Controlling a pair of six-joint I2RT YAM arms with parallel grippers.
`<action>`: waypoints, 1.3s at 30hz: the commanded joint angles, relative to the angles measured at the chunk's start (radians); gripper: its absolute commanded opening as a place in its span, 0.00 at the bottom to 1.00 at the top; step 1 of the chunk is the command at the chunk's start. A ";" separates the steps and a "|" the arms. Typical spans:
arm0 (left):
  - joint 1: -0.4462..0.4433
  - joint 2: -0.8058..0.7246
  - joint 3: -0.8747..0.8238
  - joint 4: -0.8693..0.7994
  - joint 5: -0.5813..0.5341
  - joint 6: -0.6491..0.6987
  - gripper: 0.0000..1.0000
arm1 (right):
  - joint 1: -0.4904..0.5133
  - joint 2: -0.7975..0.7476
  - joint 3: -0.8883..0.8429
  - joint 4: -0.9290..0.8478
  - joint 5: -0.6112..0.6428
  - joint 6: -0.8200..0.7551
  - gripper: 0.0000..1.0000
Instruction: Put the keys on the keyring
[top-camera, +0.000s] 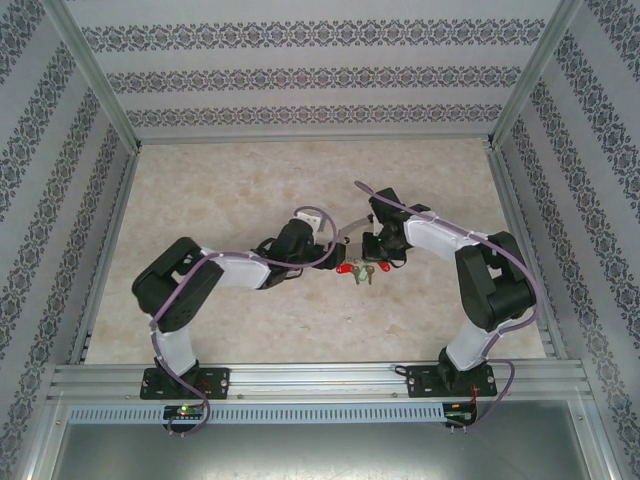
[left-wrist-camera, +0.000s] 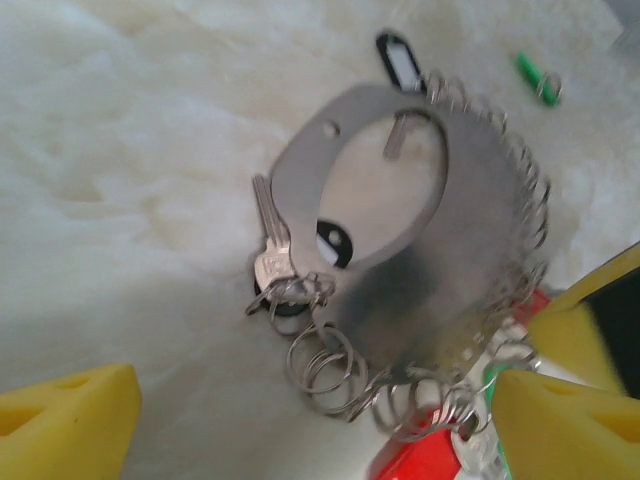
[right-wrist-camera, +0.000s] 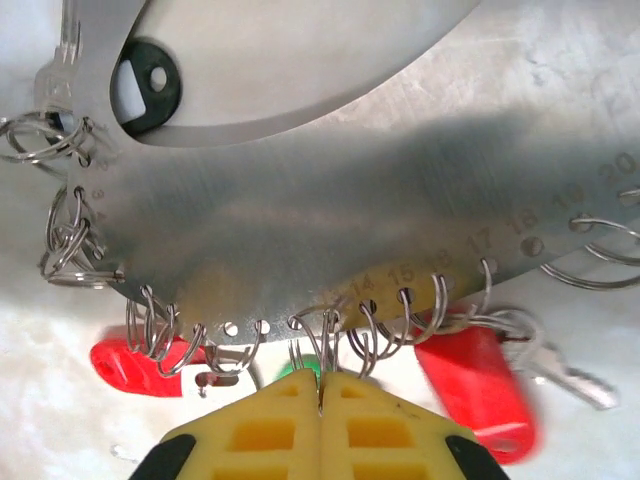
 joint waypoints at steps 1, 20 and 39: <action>-0.028 0.068 0.057 -0.018 -0.029 0.042 0.91 | -0.026 -0.031 0.021 -0.038 0.046 -0.093 0.13; -0.048 0.195 0.288 -0.254 -0.227 0.053 0.96 | 0.030 -0.115 -0.100 -0.067 0.096 0.037 0.46; 0.019 0.266 0.289 -0.386 -0.248 -0.129 0.98 | 0.068 0.032 0.019 -0.185 0.389 0.032 0.98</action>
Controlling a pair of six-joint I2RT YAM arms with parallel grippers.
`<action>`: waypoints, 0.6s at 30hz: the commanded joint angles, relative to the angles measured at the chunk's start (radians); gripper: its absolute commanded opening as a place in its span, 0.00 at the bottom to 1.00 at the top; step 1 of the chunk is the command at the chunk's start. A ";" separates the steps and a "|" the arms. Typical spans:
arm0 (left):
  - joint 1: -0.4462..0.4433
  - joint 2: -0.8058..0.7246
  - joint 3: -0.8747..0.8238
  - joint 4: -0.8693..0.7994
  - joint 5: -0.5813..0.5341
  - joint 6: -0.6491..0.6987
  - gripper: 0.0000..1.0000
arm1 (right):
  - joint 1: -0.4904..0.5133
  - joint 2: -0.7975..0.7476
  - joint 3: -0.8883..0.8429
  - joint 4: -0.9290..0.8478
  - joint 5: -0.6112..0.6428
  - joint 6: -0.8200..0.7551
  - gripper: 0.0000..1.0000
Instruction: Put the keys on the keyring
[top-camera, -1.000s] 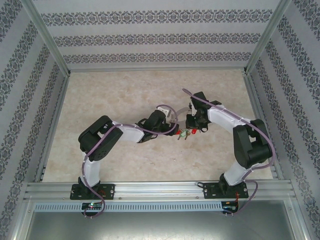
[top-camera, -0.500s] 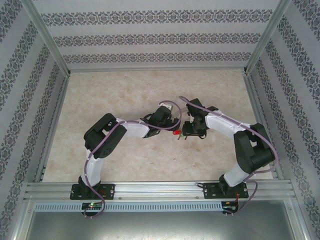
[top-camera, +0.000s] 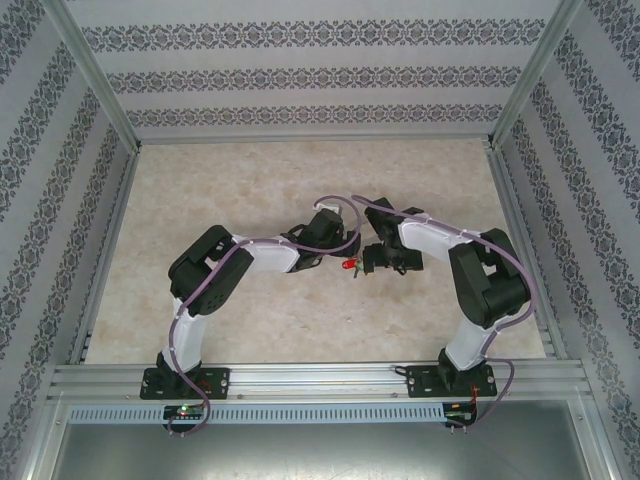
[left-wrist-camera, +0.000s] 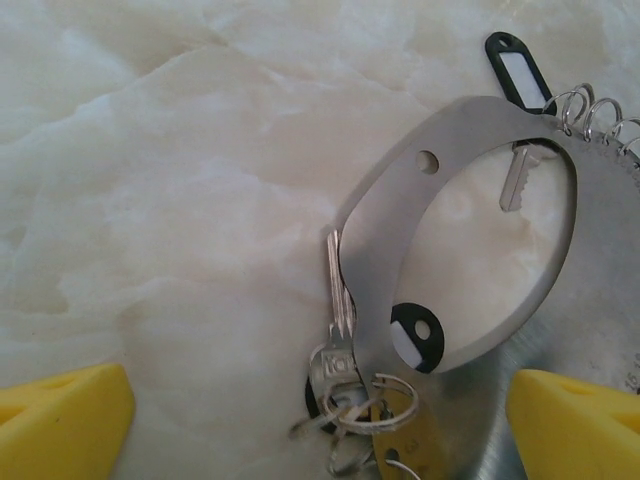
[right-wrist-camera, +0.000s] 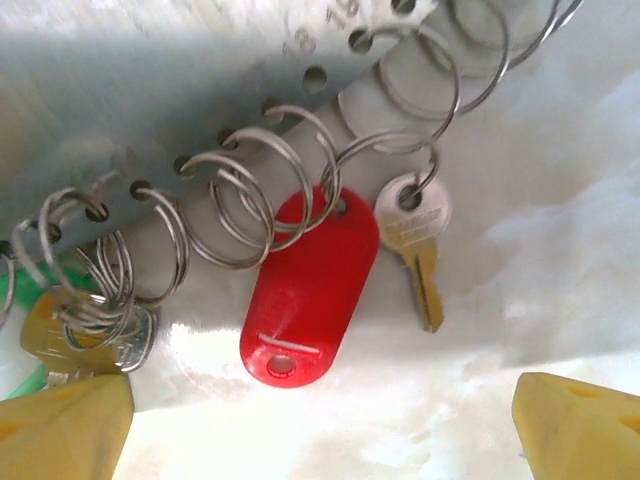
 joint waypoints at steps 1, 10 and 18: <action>0.059 0.063 -0.037 -0.144 -0.031 -0.065 0.98 | 0.006 -0.033 0.013 -0.035 0.038 -0.016 0.98; 0.112 0.056 -0.086 -0.149 -0.004 -0.132 0.97 | -0.027 -0.135 0.002 0.033 -0.109 -0.060 0.98; 0.112 0.059 -0.089 -0.153 -0.010 -0.132 0.97 | 0.033 -0.014 -0.010 0.024 0.035 -0.069 0.98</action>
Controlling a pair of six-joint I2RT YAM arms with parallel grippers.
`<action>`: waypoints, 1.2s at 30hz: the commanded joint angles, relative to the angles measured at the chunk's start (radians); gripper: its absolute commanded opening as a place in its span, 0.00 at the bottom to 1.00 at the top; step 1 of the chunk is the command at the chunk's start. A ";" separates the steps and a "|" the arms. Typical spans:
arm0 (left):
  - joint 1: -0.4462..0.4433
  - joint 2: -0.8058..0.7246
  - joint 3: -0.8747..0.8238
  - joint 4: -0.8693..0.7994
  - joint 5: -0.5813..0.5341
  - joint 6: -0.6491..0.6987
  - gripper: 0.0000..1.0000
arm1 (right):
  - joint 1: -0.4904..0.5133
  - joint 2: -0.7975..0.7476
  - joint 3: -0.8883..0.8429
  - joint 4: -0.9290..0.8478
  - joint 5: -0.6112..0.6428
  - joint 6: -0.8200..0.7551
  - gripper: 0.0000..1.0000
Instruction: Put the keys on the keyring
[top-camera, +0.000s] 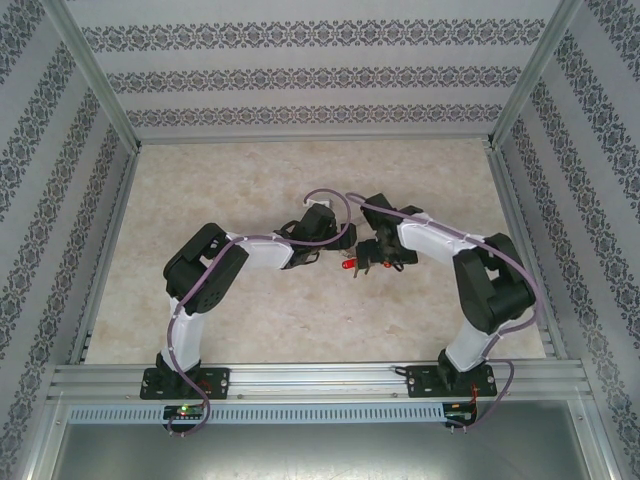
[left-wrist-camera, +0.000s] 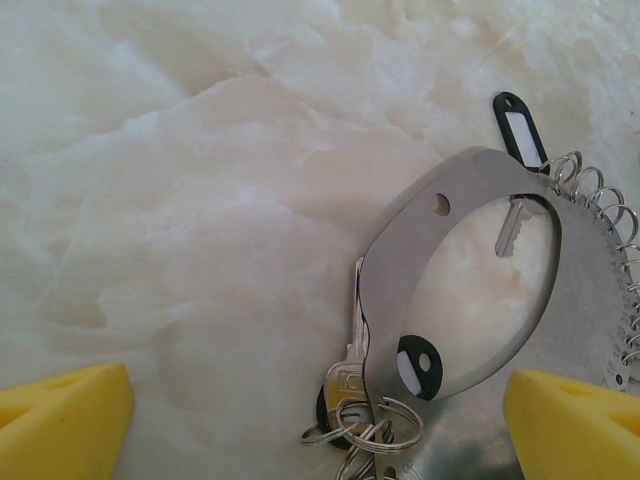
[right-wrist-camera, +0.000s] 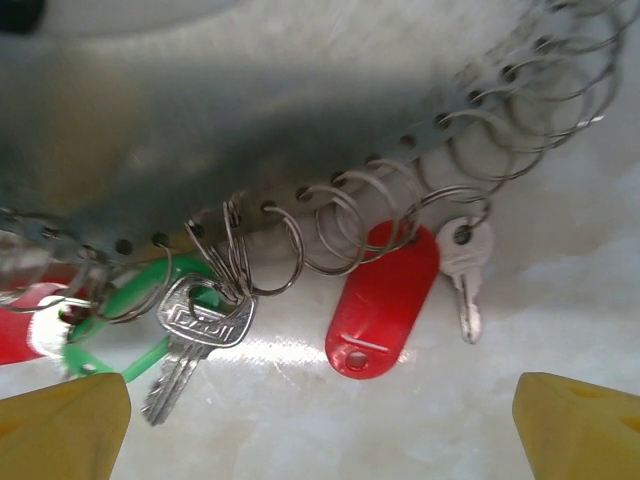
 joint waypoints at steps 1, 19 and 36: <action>0.067 0.076 -0.062 -0.197 -0.066 -0.027 0.97 | 0.010 0.022 -0.020 0.005 0.058 -0.009 0.98; 0.064 0.084 -0.041 -0.244 -0.100 -0.029 0.96 | 0.005 0.100 0.103 -0.248 0.424 -0.148 0.98; 0.126 -0.204 -0.066 -0.369 0.151 -0.016 0.97 | -0.091 -0.275 -0.138 0.191 -0.411 0.167 0.60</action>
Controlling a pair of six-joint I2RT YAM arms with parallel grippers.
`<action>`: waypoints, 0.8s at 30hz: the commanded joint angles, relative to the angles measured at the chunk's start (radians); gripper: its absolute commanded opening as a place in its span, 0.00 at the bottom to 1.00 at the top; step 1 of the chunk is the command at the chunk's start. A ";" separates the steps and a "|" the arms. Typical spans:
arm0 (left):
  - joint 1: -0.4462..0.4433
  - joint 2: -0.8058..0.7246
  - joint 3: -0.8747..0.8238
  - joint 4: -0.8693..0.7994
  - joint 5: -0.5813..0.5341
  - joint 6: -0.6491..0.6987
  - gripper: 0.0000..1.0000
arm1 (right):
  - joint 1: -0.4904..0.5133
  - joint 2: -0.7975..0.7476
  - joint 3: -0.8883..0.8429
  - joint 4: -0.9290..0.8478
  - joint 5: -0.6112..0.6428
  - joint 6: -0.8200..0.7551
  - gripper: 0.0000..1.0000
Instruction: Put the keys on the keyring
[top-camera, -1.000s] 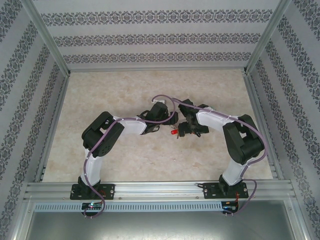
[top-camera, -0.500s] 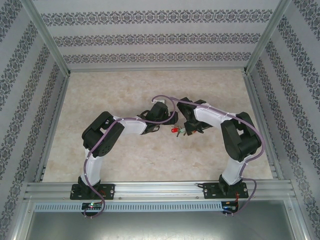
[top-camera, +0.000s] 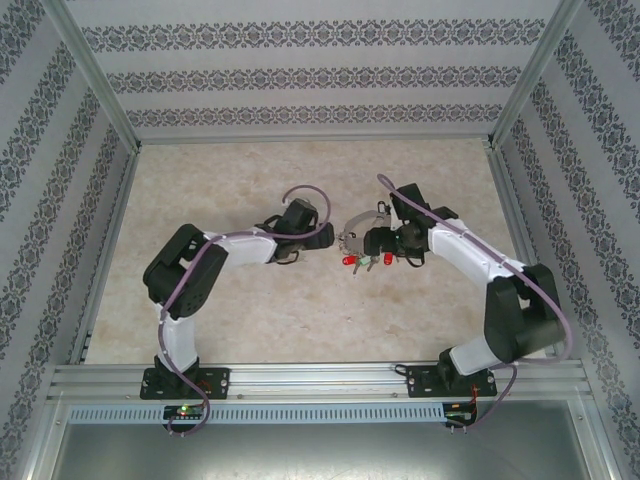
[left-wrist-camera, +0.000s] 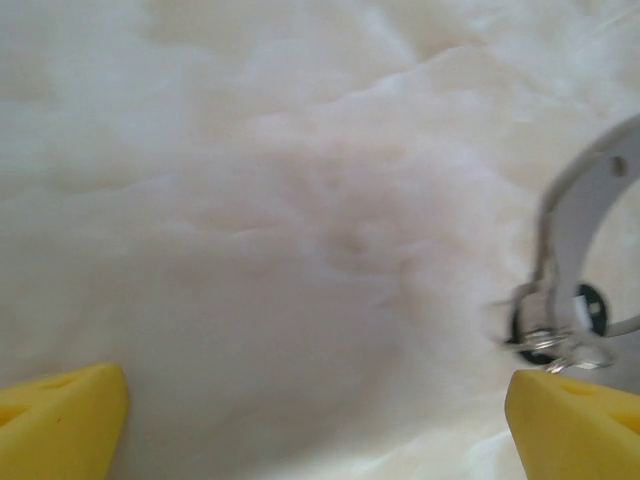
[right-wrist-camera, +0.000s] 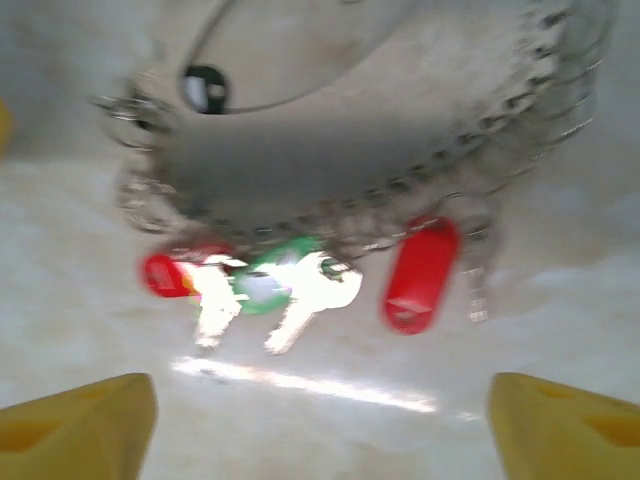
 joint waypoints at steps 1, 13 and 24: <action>0.029 -0.071 0.014 -0.126 0.177 -0.003 0.97 | 0.028 -0.028 -0.066 0.089 -0.090 0.158 0.44; 0.026 0.018 0.143 0.235 0.495 -0.099 0.92 | 0.000 0.061 -0.161 0.325 -0.184 0.246 0.00; -0.068 0.187 0.174 0.524 0.451 -0.143 0.91 | 0.008 0.194 -0.192 0.314 -0.041 0.172 0.00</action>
